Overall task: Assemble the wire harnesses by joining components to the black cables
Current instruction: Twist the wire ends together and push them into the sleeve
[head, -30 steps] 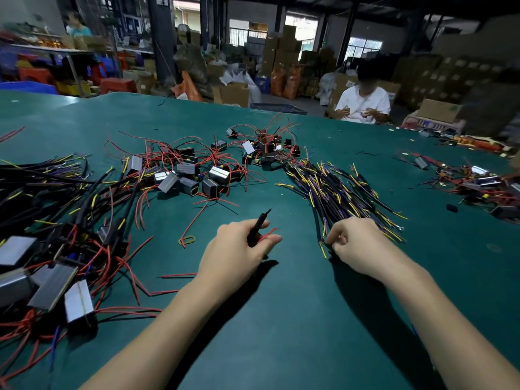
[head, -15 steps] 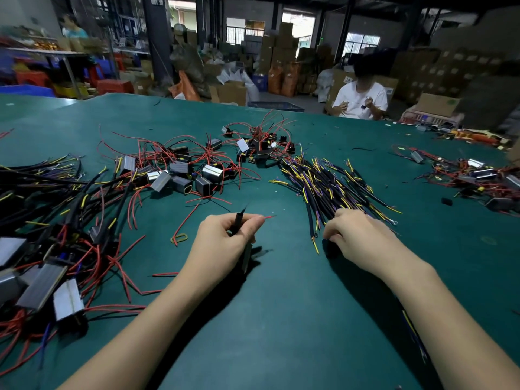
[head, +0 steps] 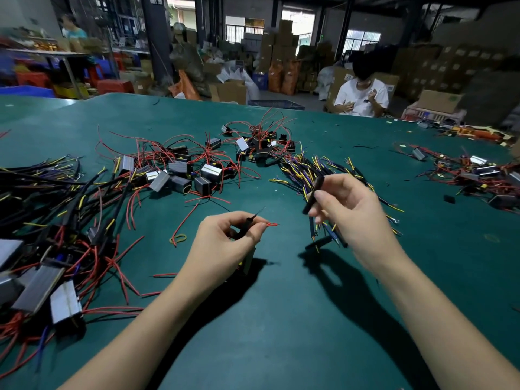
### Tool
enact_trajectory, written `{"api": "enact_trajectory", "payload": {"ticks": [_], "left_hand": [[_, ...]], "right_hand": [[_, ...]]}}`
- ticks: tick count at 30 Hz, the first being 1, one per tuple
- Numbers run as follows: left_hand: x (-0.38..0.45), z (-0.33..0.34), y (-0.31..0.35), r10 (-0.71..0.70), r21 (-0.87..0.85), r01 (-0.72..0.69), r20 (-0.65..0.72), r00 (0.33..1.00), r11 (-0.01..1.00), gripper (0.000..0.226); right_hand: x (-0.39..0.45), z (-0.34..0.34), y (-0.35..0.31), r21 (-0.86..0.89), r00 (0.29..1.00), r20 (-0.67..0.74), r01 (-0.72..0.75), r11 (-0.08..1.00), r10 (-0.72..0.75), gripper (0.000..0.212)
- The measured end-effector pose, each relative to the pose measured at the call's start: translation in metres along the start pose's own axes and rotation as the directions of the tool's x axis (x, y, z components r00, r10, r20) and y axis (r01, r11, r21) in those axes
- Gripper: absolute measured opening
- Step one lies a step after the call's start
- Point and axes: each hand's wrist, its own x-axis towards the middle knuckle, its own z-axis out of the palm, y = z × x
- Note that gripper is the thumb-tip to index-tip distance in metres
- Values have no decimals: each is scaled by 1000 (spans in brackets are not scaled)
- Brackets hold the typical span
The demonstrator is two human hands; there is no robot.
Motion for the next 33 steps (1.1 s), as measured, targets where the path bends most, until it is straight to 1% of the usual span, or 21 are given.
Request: {"api": "enact_trajectory", "payload": {"ticks": [1, 3, 5, 7, 11, 16, 20, 29, 33], "left_hand": [[0, 1, 0, 8, -13, -9, -12, 1000, 1000, 11], [0, 2, 0, 28, -45, -30, -36, 999, 999, 10], [-1, 3, 0, 44, -62, -48, -58, 997, 997, 10], [0, 3, 0, 49, -66, -54, -81, 996, 996, 10], [1, 3, 0, 36, -74, -44, -113, 993, 996, 14], [1, 2, 1, 37, -78, -46, -113, 993, 996, 13], [1, 2, 1, 43, -82, -53, -122, 992, 995, 11], [-1, 2, 4, 58, -73, -68, -130, 990, 995, 7], [-1, 2, 3, 43, -84, -54, -130, 991, 995, 7]], "right_hand": [[-2, 6, -2, 146, 997, 18, -74, 987, 72, 18], [-6, 14, -3, 307, 980, 73, -197, 931, 183, 17], [-9, 19, -3, 388, 962, 94, -273, 880, 257, 12], [-9, 20, -3, 424, 952, 88, -302, 854, 293, 10], [-8, 18, -5, 457, 952, 84, -300, 837, 296, 10], [-10, 21, -6, 424, 961, 97, -274, 863, 258, 10], [-10, 22, -6, 409, 968, 65, -246, 879, 241, 11], [-9, 20, -8, 432, 961, 70, -269, 861, 266, 10], [-11, 21, -7, 419, 958, 97, -284, 863, 268, 9]]}}
